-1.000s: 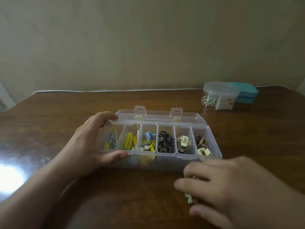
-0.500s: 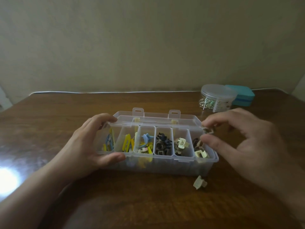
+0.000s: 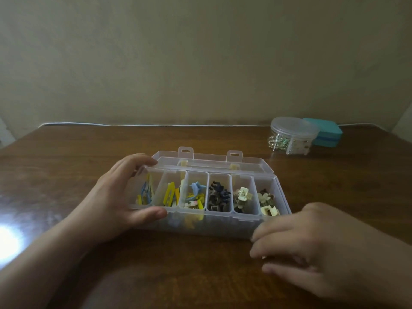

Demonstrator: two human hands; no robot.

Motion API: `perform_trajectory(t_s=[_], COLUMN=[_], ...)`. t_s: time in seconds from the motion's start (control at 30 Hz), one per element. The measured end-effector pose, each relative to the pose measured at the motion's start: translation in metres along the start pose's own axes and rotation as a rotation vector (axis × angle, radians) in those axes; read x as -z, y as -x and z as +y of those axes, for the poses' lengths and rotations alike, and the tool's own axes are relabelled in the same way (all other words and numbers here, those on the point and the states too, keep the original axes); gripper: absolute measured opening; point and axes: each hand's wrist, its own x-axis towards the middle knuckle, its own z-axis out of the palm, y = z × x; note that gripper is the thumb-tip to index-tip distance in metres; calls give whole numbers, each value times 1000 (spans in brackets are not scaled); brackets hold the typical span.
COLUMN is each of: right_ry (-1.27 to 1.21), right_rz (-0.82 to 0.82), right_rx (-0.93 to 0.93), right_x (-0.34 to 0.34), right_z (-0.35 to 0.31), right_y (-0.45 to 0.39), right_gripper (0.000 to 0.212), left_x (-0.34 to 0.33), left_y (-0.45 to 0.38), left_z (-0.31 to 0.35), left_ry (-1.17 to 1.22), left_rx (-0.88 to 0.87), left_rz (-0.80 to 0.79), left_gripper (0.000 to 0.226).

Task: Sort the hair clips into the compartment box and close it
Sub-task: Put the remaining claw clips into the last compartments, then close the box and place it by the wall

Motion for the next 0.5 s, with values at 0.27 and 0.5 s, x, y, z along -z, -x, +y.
perform_trajectory(t_s=[0.27,0.5], right_ry=[-146,-126], right_rz=[-141,651], right_rx=[16,-186], right_x=[-8,-2], right_z=[-1,26], right_y=[-6,-1], right_gripper=[27,16], left_x=[1,1], left_y=[0,1], left_z=[0,3], left_ry=[13,64], left_rx=[-28,-25], left_rz=[-2,-23], left_gripper=[79,80])
